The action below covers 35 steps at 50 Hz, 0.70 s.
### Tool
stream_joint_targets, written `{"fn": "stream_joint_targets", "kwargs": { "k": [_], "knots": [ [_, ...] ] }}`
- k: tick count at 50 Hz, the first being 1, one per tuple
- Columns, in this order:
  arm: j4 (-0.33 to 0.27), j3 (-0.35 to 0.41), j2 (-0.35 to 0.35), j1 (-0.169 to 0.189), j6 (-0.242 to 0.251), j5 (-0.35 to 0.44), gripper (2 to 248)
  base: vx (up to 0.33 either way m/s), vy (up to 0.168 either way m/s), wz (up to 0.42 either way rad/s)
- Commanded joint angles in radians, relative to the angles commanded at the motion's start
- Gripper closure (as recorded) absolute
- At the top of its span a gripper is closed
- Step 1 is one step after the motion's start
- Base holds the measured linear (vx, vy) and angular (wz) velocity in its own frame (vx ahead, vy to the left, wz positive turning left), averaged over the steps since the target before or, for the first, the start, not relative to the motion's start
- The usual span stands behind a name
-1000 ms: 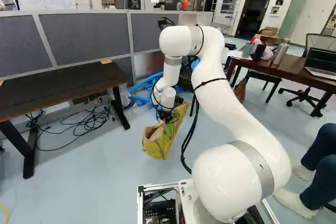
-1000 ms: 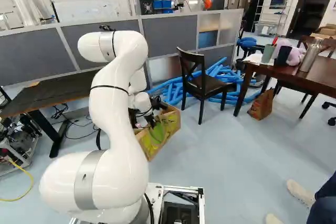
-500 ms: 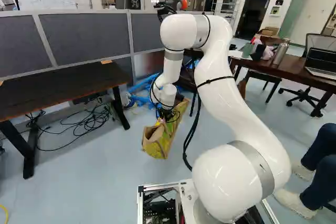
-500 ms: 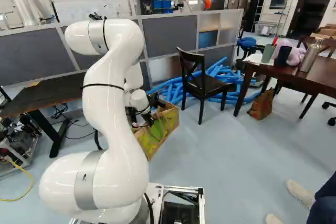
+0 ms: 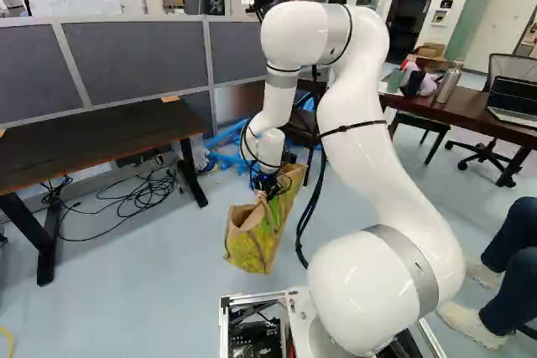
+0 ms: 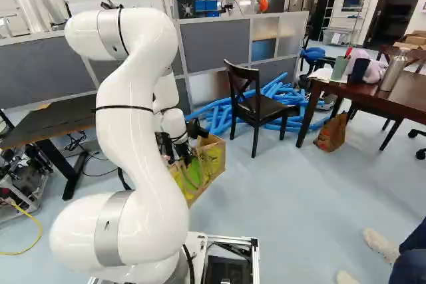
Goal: Pick up the bag on the ground and place it on the table
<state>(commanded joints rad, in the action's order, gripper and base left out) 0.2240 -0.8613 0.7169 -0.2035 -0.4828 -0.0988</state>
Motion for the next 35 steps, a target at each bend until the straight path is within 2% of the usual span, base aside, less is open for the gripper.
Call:
{"fn": "stream_joint_targets", "kwargs": {
  "k": [16,35],
  "knots": [
    [0.000,0.042,-0.072,0.000,0.000,-0.116,229,0.000,0.000,0.000],
    [0.000,0.090,-0.162,0.000,0.000,-0.132,229,0.000,0.000,0.000]
  ]
}}
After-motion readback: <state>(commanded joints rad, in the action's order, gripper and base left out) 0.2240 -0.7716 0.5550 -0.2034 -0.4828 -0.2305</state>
